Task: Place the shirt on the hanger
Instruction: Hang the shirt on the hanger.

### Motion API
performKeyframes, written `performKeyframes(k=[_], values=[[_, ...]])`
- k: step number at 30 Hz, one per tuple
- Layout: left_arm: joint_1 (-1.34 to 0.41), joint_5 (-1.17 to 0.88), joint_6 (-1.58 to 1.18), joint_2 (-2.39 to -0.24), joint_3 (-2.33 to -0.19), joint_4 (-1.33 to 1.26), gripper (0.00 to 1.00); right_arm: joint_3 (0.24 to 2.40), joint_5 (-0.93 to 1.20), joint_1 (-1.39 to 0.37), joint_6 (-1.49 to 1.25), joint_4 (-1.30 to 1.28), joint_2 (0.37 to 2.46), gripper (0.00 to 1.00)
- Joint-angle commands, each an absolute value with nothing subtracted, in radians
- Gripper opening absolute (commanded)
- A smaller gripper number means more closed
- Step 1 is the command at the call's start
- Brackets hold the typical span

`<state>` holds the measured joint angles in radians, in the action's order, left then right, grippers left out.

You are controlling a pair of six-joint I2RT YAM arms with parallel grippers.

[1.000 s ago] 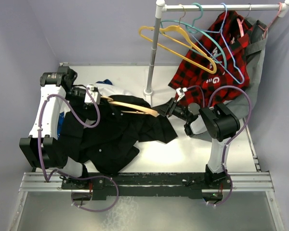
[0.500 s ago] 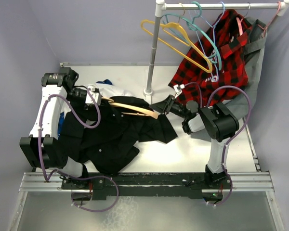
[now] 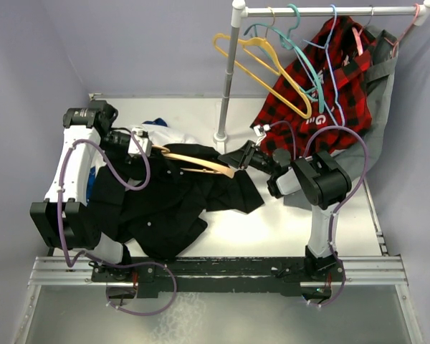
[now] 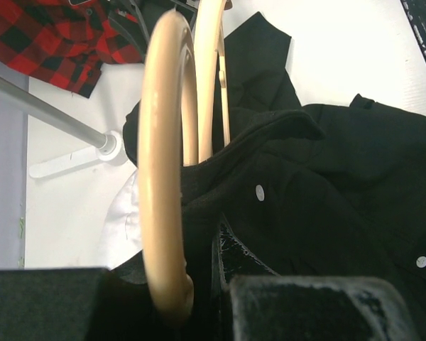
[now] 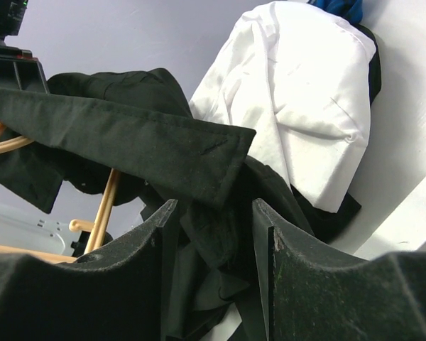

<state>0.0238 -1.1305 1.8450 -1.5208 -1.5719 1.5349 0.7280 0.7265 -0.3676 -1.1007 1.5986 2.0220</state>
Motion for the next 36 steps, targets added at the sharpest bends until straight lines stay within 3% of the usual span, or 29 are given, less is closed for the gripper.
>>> performKeyframes(k=[1, 13, 14, 16, 24, 29, 36], values=[[0.02, -1.173, 1.87, -1.527, -1.588, 1.549, 0.0, 0.735, 0.75, -0.372, -1.096, 1.89, 2.023, 0.47], [0.02, -1.169, 1.866, -1.548, -1.601, 1.549, 0.0, 0.762, 0.792, -0.373, -1.116, 1.89, 2.039, 0.34], [0.02, -1.169, 1.867, -1.55, -1.602, 1.548, 0.0, 0.769, 0.796, -0.373, -1.123, 1.89, 2.045, 0.28], [0.02, -1.162, 1.87, -1.556, -1.606, 1.548, 0.0, 0.783, 0.808, -0.373, -1.135, 1.89, 2.052, 0.01], [0.046, -1.097, 1.774, -1.611, -1.663, 1.523, 0.0, 0.701, 0.739, -0.358, -1.034, 1.862, 1.964, 0.0], [0.045, -1.004, 1.31, -1.518, -1.604, 1.138, 0.0, 0.638, 0.69, -0.327, -0.967, 1.827, 1.93, 0.0], [0.047, -0.974, 1.218, -1.452, -1.562, 1.019, 0.0, 0.635, 0.661, -0.327, -0.931, 1.785, 1.935, 0.0]])
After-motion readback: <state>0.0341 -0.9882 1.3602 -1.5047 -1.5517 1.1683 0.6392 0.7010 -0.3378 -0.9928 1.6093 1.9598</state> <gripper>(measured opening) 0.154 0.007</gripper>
